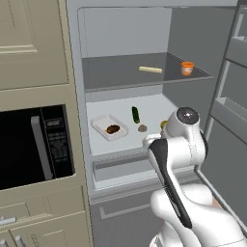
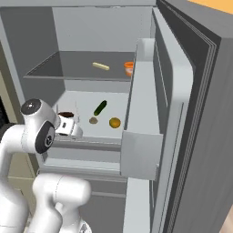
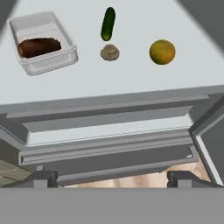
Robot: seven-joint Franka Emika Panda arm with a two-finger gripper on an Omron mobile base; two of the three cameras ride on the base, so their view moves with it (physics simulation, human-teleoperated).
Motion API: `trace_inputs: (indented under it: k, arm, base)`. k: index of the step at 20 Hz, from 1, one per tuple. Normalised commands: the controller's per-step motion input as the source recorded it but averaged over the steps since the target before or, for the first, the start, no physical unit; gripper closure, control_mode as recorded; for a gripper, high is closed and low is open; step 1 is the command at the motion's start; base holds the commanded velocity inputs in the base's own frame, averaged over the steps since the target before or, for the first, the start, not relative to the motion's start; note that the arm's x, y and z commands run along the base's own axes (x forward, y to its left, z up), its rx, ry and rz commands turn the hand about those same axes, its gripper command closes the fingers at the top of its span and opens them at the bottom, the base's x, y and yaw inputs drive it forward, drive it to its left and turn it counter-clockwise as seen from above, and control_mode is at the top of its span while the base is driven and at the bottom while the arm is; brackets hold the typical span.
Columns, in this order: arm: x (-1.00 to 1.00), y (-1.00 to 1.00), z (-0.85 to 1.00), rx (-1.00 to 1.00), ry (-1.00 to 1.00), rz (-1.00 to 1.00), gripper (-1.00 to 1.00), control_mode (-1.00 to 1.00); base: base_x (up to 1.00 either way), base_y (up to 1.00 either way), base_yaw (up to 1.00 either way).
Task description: Place the tupperware on the second highest shelf of the fridge. Make space for the tupperware among the existing items by rearranging them on the shelves if needed. Close the fridge door when finished.
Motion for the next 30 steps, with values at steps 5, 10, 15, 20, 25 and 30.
trace_inputs:
  k: [5, 10, 15, 20, 25, 30]
  arm:
    - [-0.04, -0.03, 0.0, 0.0, 0.0, 0.0, -1.0, -1.0]
    - [0.0, 0.0, 0.0, 0.0, 0.0, 0.0, -1.0, 1.0]
    - [0.0, 0.0, 0.0, 0.0, 0.0, 0.0, -1.0, 1.0]
    - [0.0, 0.0, 0.0, 0.0, 0.0, 0.0, -1.0, 1.0]
    - [0.0, 0.0, 0.0, 0.0, 0.0, 0.0, -1.0, 1.0]
    - [0.0, 0.0, 0.0, 0.0, 0.0, 0.0, -1.0, 1.0]
  base:
    - [0.0, 0.0, 0.0]
    - [-0.08, 0.0, 0.0]
    - [-0.63, 0.0, 0.0]
    - [-0.66, 0.0, 0.0]
    - [-0.58, 0.0, 0.0]
    - [-0.5, 0.0, 0.0]
